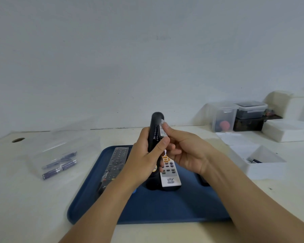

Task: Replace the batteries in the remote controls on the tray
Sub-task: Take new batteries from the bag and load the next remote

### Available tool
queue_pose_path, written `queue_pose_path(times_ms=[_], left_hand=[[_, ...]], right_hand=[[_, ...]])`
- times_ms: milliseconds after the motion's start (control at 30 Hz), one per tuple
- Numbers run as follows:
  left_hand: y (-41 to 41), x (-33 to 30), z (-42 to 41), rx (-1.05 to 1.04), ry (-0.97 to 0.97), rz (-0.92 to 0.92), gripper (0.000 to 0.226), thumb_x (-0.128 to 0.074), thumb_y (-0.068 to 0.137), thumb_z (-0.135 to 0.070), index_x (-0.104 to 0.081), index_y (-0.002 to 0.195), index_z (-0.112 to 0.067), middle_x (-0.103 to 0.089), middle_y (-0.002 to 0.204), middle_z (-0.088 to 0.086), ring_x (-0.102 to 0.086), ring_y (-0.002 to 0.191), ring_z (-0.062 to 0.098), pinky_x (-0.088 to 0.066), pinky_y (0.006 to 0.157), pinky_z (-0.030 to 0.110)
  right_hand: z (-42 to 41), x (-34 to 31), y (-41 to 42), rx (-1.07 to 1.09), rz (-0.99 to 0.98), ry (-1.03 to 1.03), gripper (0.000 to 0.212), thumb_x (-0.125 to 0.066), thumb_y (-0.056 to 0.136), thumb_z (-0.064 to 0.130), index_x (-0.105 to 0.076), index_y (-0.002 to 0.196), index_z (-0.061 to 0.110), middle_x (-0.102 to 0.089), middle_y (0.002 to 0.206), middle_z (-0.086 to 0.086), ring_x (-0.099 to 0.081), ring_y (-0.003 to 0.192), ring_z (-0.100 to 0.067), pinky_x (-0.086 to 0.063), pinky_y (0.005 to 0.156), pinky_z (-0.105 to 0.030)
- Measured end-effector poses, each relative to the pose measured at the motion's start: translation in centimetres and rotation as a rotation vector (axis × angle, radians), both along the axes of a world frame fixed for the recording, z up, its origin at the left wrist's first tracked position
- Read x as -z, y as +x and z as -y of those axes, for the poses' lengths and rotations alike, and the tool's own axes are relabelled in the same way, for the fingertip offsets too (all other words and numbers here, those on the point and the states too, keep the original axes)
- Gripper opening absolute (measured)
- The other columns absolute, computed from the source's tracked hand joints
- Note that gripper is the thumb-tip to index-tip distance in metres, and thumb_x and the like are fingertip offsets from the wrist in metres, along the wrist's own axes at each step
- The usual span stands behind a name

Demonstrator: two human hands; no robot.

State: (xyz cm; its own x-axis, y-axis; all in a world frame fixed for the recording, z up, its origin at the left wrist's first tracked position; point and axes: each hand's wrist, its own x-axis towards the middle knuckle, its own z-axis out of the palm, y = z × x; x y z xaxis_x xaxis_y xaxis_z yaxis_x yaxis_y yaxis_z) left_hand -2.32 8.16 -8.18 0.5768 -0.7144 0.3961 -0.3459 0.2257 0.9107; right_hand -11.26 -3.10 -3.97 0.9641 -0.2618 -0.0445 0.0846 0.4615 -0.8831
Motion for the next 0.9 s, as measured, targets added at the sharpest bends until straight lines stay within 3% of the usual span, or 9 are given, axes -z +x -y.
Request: queue_pose_path(times_ms=[133, 233, 400, 533, 667, 767, 833, 900], left_hand=[[0.0, 0.1, -0.1, 0.011, 0.009, 0.021, 0.036, -0.063, 0.09, -0.05, -0.053, 0.116, -0.027, -0.073, 0.087, 0.0, -0.061, 0.064, 0.03, -0.056, 0.057, 0.04], [-0.1, 0.0, -0.1, 0.011, 0.01, 0.033, 0.027, -0.061, 0.095, -0.045, -0.054, 0.115, -0.028, -0.073, 0.092, 0.005, -0.064, 0.07, 0.044, -0.057, 0.058, 0.042], [-0.1, -0.2, -0.2, 0.039, 0.001, 0.04, 0.012, -0.055, 0.102, -0.037, -0.055, 0.111, -0.029, -0.066, 0.078, 0.008, -0.062, 0.06, 0.026, -0.058, 0.057, 0.043], [-0.5, -0.2, 0.0, 0.062, -0.002, 0.028, 0.008, -0.054, 0.104, -0.034, -0.055, 0.11, -0.03, -0.063, 0.074, 0.01, -0.062, 0.059, 0.027, -0.057, 0.057, 0.046], [-0.7, -0.4, 0.0, 0.08, -0.001, -0.019, 0.006, -0.05, 0.106, -0.023, -0.054, 0.111, -0.023, -0.06, 0.074, 0.011, -0.06, 0.058, 0.028, -0.057, 0.057, 0.044], [-0.8, -0.6, 0.0, 0.122, 0.002, -0.078, 0.008, -0.047, 0.107, -0.018, -0.052, 0.114, -0.017, -0.06, 0.075, 0.012, -0.058, 0.058, 0.029, -0.055, 0.055, 0.042], [-0.8, -0.7, -0.1, 0.154, 0.025, -0.103, 0.012, -0.047, 0.107, -0.019, -0.052, 0.118, -0.016, -0.062, 0.077, 0.014, -0.058, 0.06, 0.029, -0.055, 0.055, 0.041], [-0.8, -0.8, -0.2, 0.187, 0.052, -0.114, 0.015, -0.049, 0.106, -0.02, -0.053, 0.12, -0.015, -0.066, 0.082, 0.015, -0.061, 0.062, 0.029, -0.056, 0.057, 0.041]], right_hand=[[0.3, 0.4, 0.3, 0.018, -0.033, -0.068, 0.03, -0.068, 0.087, 0.036, -0.071, 0.07, 0.012, -0.039, 0.056, -0.001, -0.03, 0.042, -0.006, -0.038, 0.041, -0.014], [0.7, 0.6, 0.4, 0.086, -0.082, -0.058, 0.028, -0.075, 0.08, 0.035, -0.073, 0.066, 0.011, -0.051, 0.057, 0.0, -0.042, 0.044, -0.004, -0.038, 0.038, -0.011], [0.8, 0.3, 0.1, 0.167, -0.154, -0.156, 0.034, -0.079, 0.074, 0.042, -0.066, 0.072, 0.01, -0.062, 0.057, -0.001, -0.056, 0.045, -0.005, -0.048, 0.042, -0.013], [1.2, -0.2, -0.3, 0.186, -0.213, -0.295, 0.047, -0.076, 0.063, 0.058, -0.057, 0.065, 0.016, -0.064, 0.057, -0.002, -0.055, 0.043, -0.009, -0.046, 0.042, -0.017], [1.6, -0.3, -0.4, 0.16, -0.236, -0.402, 0.051, -0.073, 0.067, 0.065, -0.057, 0.062, 0.017, -0.061, 0.056, -0.002, -0.05, 0.044, -0.01, -0.04, 0.043, -0.018], [2.0, -0.2, -0.2, 0.184, -0.161, -0.437, 0.044, -0.075, 0.076, 0.058, -0.066, 0.077, 0.014, -0.063, 0.067, -0.003, -0.047, 0.049, -0.01, -0.035, 0.044, -0.018], [2.5, -0.4, -0.5, 0.215, -0.035, -0.494, 0.033, -0.076, 0.083, 0.044, -0.071, 0.097, 0.014, -0.068, 0.083, -0.001, -0.051, 0.056, -0.011, -0.037, 0.045, -0.018], [2.6, -0.8, -1.1, 0.193, 0.063, -0.593, 0.019, -0.072, 0.089, 0.029, -0.071, 0.1, 0.013, -0.069, 0.085, -0.002, -0.054, 0.061, -0.011, -0.04, 0.048, -0.018]])
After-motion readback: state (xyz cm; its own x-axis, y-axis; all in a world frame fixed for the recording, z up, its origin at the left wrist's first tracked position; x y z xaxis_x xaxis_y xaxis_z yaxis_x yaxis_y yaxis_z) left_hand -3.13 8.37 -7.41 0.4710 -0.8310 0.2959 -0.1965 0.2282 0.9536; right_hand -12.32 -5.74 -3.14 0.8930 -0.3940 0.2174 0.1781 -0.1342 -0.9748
